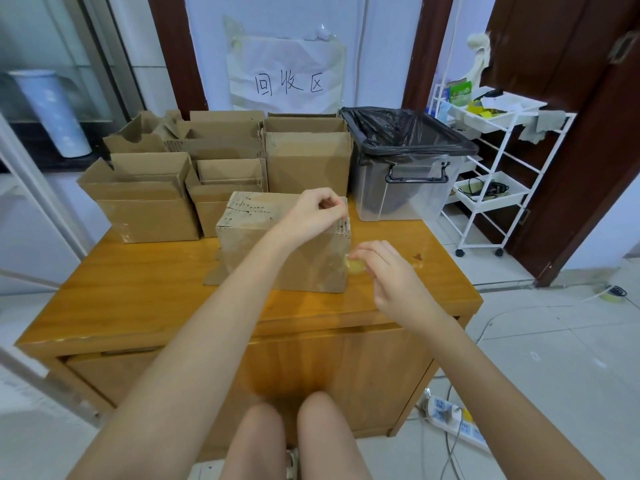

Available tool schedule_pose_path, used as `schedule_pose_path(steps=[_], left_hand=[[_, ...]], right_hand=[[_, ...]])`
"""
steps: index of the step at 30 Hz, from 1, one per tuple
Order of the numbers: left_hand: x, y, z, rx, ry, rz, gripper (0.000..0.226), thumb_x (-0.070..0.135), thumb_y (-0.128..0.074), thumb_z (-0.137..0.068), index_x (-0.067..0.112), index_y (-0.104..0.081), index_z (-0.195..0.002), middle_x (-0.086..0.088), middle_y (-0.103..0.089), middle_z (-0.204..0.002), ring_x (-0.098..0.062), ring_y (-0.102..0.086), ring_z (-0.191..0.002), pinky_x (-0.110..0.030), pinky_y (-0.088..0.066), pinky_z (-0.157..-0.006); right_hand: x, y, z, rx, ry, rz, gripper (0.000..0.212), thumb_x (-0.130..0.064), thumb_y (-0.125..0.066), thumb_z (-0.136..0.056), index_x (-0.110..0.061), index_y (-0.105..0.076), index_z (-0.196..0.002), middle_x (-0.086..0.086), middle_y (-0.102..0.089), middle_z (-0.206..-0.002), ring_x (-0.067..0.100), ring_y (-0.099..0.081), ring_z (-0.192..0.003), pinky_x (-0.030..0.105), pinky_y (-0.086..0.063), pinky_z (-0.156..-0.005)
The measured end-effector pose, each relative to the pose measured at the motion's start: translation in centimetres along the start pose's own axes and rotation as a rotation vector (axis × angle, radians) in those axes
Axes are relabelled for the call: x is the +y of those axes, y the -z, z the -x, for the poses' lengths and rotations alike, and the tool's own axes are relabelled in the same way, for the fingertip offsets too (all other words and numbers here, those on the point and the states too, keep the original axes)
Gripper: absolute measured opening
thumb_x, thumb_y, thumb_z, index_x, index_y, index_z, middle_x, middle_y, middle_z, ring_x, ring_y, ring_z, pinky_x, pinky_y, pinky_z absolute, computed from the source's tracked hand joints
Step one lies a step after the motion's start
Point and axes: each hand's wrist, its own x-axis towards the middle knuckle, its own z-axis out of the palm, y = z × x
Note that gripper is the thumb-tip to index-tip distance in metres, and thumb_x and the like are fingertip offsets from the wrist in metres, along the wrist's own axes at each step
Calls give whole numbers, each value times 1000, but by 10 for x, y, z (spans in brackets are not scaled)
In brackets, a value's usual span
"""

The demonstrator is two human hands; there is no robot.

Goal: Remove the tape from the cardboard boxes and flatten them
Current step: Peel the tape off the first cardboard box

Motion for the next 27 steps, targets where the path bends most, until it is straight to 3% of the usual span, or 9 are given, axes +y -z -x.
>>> schedule_pose_path(steps=[4, 6, 8, 10, 13, 16, 21, 24, 27], left_hand=[[0, 0, 0, -1, -3, -15, 12, 16, -57, -92, 9, -66, -96, 5, -57, -81, -2, -49, -67, -3, -37, -52], [0, 0, 0, 0, -2, -16, 14, 16, -57, -92, 7, -67, -97, 5, -57, -80, -2, -48, -66, -2, -37, -52], [0, -1, 1, 1, -7, -20, 15, 16, -57, -92, 6, -67, -98, 6, -56, -79, -1, -47, -65, -3, -36, -52], [-1, -1, 0, 0, -11, -25, 14, 16, -57, -92, 7, -67, -97, 7, -56, -78, 0, -47, -64, -3, -36, -52], [-2, -2, -1, -9, -6, -29, 12, 17, -57, -92, 10, -67, -94, 8, -57, -78, 0, -48, -66, -7, -38, -57], [-4, -3, -2, -6, -7, -43, 9, 17, -58, -90, 14, -66, -88, 7, -60, -80, -2, -52, -71, -19, -40, -67], [-3, -3, -2, -28, -32, -53, 9, 13, -69, -81, 20, -63, -79, 6, -62, -79, -6, -55, -74, -25, -49, -76], [-5, -4, -2, -34, -33, -88, 13, 16, -73, -77, 24, -62, -76, 6, -63, -77, -10, -58, -75, -35, -53, -81], [-7, -3, -2, -27, -38, -115, 15, 20, -74, -76, 28, -62, -74, 8, -63, -76, -10, -58, -75, -42, -55, -84]], right_hand=[[2, 8, -8, -109, -55, -81, 46, 25, -41, -74, 2, -59, -109, 11, -60, -107, 13, -45, -89, 1, -31, -83], [3, 10, -12, -150, -122, -125, 39, 20, -43, -83, -1, -59, -112, 10, -60, -110, 21, -53, -97, 5, -34, -85], [2, 16, -18, -211, -215, -168, 34, 11, -42, -92, -6, -57, -117, 5, -59, -110, 11, -53, -98, 11, -37, -81], [0, 24, -25, -292, -306, -220, 28, 1, -40, -98, -11, -53, -120, -7, -55, -95, -7, -47, -75, 10, -36, -67], [1, 30, -31, -341, -366, -283, 22, -3, -39, -100, -13, -52, -113, -10, -46, -79, -2, -41, -60, 13, -34, -56], [1, 29, -30, -338, -378, -315, 22, -2, -38, -100, -18, -52, -105, -3, -48, -79, 4, -40, -61, 17, -33, -55], [1, 25, -22, -357, -378, -295, 21, 1, -37, -99, -10, -53, -107, -12, -44, -76, -9, -44, -61, 11, -35, -57], [1, 18, -13, -390, -352, -282, 22, -1, -37, -100, -10, -55, -108, -12, -46, -76, -5, -44, -60, 13, -35, -57], [1, 14, -2, -366, -331, -269, 23, -1, -38, -100, -8, -58, -109, -20, -47, -85, -11, -47, -73, 10, -36, -65]])
